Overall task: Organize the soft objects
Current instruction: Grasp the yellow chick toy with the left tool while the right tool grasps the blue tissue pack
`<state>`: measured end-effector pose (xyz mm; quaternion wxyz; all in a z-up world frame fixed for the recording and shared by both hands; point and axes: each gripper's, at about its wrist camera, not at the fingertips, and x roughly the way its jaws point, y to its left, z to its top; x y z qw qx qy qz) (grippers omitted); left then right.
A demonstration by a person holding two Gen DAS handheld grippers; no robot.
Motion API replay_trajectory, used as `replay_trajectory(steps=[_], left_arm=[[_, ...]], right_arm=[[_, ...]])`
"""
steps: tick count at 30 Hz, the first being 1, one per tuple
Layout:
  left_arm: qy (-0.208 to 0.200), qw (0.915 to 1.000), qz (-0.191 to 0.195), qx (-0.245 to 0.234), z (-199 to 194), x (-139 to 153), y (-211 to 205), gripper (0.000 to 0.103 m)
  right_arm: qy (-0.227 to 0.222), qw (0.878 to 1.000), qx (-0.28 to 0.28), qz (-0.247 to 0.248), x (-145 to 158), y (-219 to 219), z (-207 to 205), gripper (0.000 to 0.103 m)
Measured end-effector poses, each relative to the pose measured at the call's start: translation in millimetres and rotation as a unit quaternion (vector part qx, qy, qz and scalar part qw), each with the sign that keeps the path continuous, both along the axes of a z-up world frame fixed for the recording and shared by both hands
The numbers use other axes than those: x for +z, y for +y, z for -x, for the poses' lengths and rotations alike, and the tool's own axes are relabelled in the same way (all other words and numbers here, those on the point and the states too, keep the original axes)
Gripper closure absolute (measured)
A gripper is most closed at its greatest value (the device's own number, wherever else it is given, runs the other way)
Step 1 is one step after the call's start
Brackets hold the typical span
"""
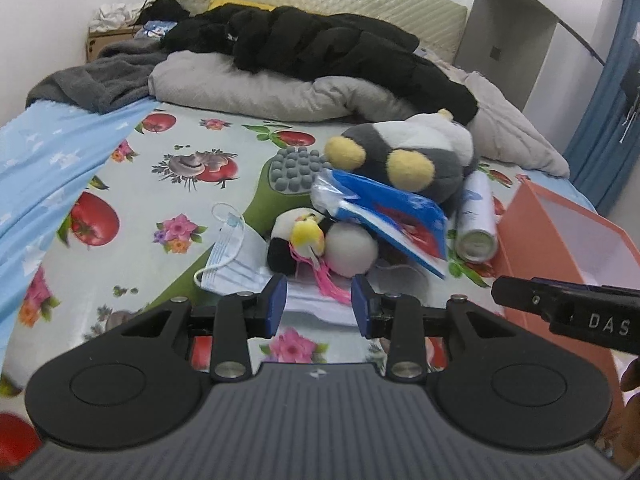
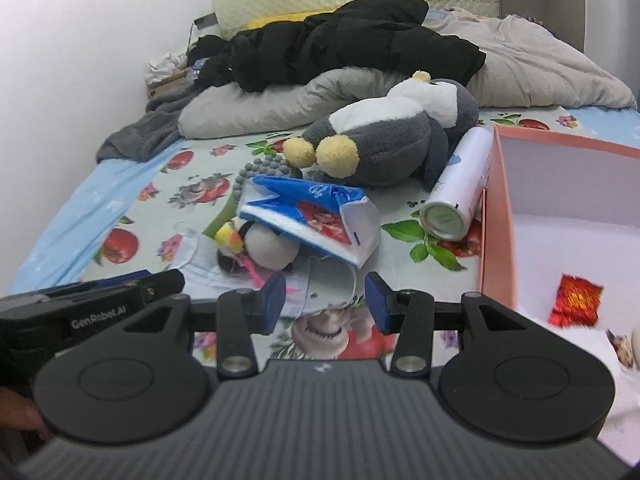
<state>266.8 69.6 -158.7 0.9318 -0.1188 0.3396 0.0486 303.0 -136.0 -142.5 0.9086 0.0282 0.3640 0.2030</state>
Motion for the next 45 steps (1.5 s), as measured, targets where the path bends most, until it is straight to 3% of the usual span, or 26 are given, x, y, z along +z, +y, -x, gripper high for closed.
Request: replay_trajectory(steps=[9,17,20,24,26,34,45], left_arm=[[0.002,0.9999,0.002,-0.013,-64,-32,14,0.062],[0.009,0.9997,0.021,-0.001,-90,-56,27,0.062],[0.009,0.9997,0.022,-0.001,-95,-61,28,0.062],[0.005,0.9999,0.013,-0.002,-96,-62,27,0.066],[0.003,0.9999,0.012,-0.001,-96,-61,28,0.070],[-0.019,0.9997,0.012,0.014,-76,-39,31,0.071],[-0.048,0.9985,0.021,0.014,1,4,20,0.071]], right_arm=[[0.009,0.999,-0.028,0.016,-33,25,-51,0.058],[-0.002,0.999,-0.046,0.026,-48,37,-72,0.059],[0.000,0.998,-0.049,0.028,-55,39,-77,0.067],[-0.007,0.998,-0.050,0.035,-55,41,-79,0.086],[-0.013,0.998,-0.047,0.034,-52,41,-77,0.091],[-0.052,0.996,-0.062,0.026,-23,29,-56,0.096],[-0.104,0.991,-0.069,0.039,18,15,9,0.097]])
